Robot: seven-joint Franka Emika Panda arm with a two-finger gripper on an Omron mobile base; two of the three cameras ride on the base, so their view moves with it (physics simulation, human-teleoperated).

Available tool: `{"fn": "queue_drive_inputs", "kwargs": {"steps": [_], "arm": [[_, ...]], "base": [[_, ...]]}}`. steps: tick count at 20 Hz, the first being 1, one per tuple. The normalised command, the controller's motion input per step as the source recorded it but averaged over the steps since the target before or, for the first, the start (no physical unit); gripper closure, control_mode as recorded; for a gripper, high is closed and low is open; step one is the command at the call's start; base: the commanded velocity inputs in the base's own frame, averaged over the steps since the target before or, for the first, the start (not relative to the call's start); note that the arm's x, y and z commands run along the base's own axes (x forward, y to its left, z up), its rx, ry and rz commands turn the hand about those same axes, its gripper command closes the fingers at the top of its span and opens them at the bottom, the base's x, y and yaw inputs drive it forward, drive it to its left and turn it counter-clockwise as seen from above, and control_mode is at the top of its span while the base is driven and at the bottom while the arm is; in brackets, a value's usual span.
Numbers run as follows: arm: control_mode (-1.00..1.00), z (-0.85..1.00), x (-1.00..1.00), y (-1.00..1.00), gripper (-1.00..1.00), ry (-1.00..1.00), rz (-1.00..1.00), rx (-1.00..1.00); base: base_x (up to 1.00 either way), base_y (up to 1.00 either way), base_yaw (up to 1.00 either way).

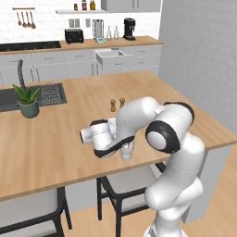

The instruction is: Take a straw from the drawer in front and place it inside the glass cup on the dining counter.

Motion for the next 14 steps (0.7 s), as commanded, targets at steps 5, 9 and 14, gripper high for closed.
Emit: {"fn": "queue_drive_inputs", "kwargs": {"steps": [5, 9, 14], "arm": [[-1.00, -0.11, 0.07, 0.08, 1.00, 0.00, 0.00, 0.00], [-1.00, -0.21, 0.00, 0.22, -1.00, 0.00, 0.00, 0.00], [-1.00, -0.07, 0.00, 0.03, -1.00, 0.01, 0.00, 0.00]], "base": [[0.00, 0.00, 0.00], [0.00, 0.00, 0.00], [0.00, 0.00, 0.00]]}}
